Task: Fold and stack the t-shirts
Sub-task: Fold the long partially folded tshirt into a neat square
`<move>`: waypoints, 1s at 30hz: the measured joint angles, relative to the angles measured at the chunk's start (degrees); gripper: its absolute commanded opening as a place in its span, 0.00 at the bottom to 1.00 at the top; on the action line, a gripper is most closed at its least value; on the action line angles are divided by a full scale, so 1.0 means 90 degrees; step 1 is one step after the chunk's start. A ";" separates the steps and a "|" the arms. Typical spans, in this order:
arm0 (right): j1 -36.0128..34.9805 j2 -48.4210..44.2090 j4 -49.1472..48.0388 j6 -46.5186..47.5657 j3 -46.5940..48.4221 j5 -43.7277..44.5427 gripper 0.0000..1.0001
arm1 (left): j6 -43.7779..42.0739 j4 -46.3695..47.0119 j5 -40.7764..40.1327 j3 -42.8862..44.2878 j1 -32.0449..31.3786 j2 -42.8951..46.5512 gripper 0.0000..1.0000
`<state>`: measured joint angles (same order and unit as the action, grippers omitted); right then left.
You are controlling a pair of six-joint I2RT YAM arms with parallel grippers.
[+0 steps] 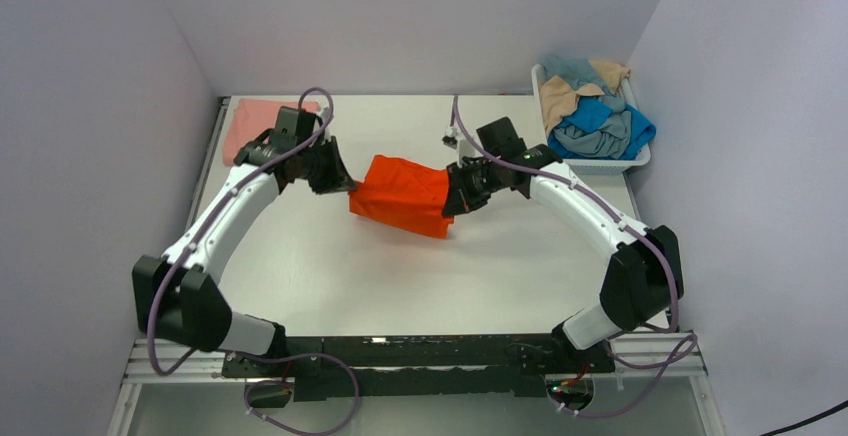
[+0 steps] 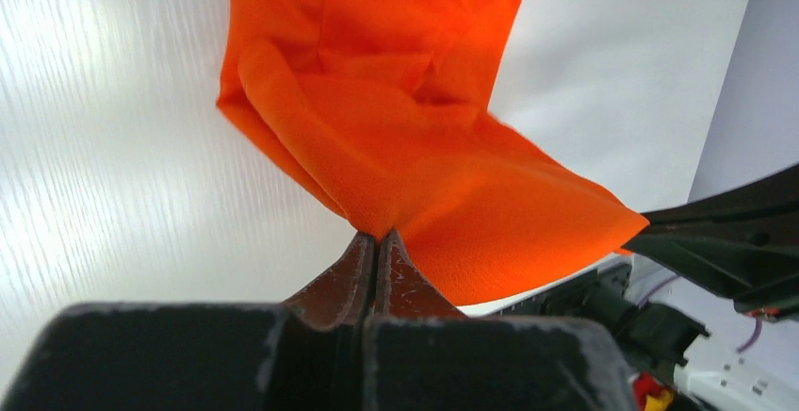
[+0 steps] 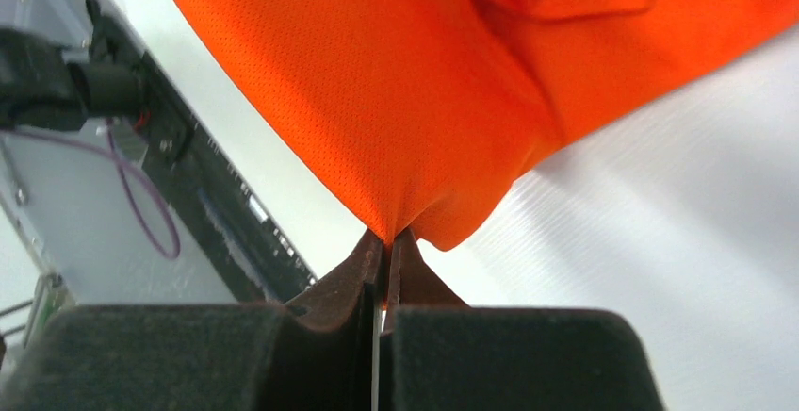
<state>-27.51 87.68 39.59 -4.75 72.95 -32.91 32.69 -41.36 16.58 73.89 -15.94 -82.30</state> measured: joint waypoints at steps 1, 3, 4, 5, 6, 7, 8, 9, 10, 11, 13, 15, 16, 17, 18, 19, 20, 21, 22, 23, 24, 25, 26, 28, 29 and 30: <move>0.0124 0.0124 -0.0078 0.0002 0.0134 0.0024 0.00 | 0.0007 0.0090 -0.0046 0.0192 0.0002 -0.0233 0.00; 0.0401 0.0517 -0.0221 0.0029 0.0517 0.0041 0.00 | 0.0015 0.0306 -0.0109 0.0597 0.0015 -0.0765 0.00; 0.0495 0.0707 -0.0282 0.0063 0.0673 0.0039 0.00 | 0.0012 0.0389 -0.0121 0.0767 0.0027 -0.0986 0.00; 0.0602 0.0952 -0.0294 0.0112 0.0877 0.0041 0.00 | 0.0015 0.0466 -0.0148 0.1027 0.0036 -0.1316 0.00; 0.0680 0.1202 -0.0279 0.0177 0.1076 0.0046 0.00 | 0.0012 0.0512 -0.0168 0.1192 0.0041 -0.1523 0.00; 0.0758 0.1523 -0.0262 0.0260 0.1338 0.0063 0.00 | 0.0012 0.0522 -0.0202 0.1455 0.0051 -0.1838 0.00; 0.0804 0.1766 -0.0262 0.0325 0.1511 0.0090 0.00 | 0.0010 0.0563 -0.0236 0.1668 0.0058 -0.2106 0.00; 0.0855 0.2040 -0.0223 0.0389 0.1715 0.0124 0.00 | 0.0010 0.0595 -0.0265 0.1868 0.0068 -0.2356 0.00; 0.0894 0.2293 -0.0204 0.0442 0.1897 0.0146 0.00 | 0.0010 0.0622 -0.0279 0.1999 0.0078 -0.2538 0.00; 0.0933 0.2526 -0.0187 0.0488 0.2059 0.0180 0.00 | 0.0010 0.0646 -0.0289 0.2135 0.0090 -0.2744 0.00; 0.0984 0.2895 -0.0170 0.0556 0.2314 0.0270 0.00 | 0.0007 0.0673 -0.0328 0.2344 0.0114 -0.3079 0.00; 0.1013 0.3218 -0.0165 0.0631 0.2555 0.0289 0.01 | 0.0005 0.0685 -0.0355 0.2557 0.0146 -0.3415 0.00; 0.1035 0.3378 -0.0151 0.0678 0.2693 0.0287 0.06 | 0.0005 0.0699 -0.0364 0.2625 0.0163 -0.3551 0.00; 0.1054 0.3502 -0.0143 0.0712 0.2805 0.0282 0.15 | -0.0002 0.0699 -0.0359 0.2725 0.0187 -0.3708 0.05; 0.1078 0.3655 -0.0107 0.0750 0.2970 0.0279 0.33 | -0.0007 0.0709 -0.0357 0.2817 0.0209 -0.3866 0.15; 0.1103 0.3808 -0.0112 0.0789 0.3130 0.0284 0.53 | -0.0010 0.0697 -0.0355 0.2912 0.0223 -0.4010 0.24; 0.1127 0.3954 -0.0121 0.0828 0.3281 0.0296 0.65 | -0.0036 0.0687 -0.0359 0.3028 0.0240 -0.4153 0.31; 0.1154 0.4087 -0.0138 0.0872 0.3407 0.0340 0.72 | -0.0044 0.0680 -0.0376 0.3135 0.0253 -0.4274 0.42; 0.1175 0.4180 -0.0155 0.0857 0.3492 0.0398 0.79 | -0.0056 0.0680 -0.0381 0.3218 0.0267 -0.4379 0.55; 0.1197 0.4286 -0.0151 0.0894 0.3616 0.0510 0.87 | -0.0083 0.0668 -0.0386 0.3279 0.0284 -0.4447 0.68; 0.1222 0.4386 -0.0148 0.0899 0.3755 0.0622 0.98 | -0.0083 0.0661 -0.0393 0.3320 0.0299 -0.4473 0.92; 0.1239 0.4454 -0.0160 0.0884 0.3883 0.0738 1.00 | -0.0119 0.0651 -0.0403 0.3344 0.0308 -0.4481 0.99; 0.1248 0.4476 -0.0192 0.0840 0.3944 0.0840 1.00 | -0.0102 0.0661 -0.0420 0.3356 0.0325 -0.4464 0.99; 0.1263 0.4379 -0.0384 0.0750 0.3920 0.1071 1.00 | -0.0119 0.0678 -0.0427 0.3347 0.0347 -0.4371 0.99; 0.1265 0.4238 -0.0576 0.0646 0.3774 0.1190 1.00 | -0.0134 0.0712 -0.0430 0.3305 0.0352 -0.4299 0.99; 0.1268 0.4056 -0.0789 0.0527 0.3529 0.1285 1.00 | -0.0180 0.0760 -0.0432 0.3223 0.0352 -0.4201 0.99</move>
<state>-16.10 124.18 32.49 -0.01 104.71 -21.34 31.07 -34.52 12.69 102.89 -12.78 -120.11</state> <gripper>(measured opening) 0.994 0.990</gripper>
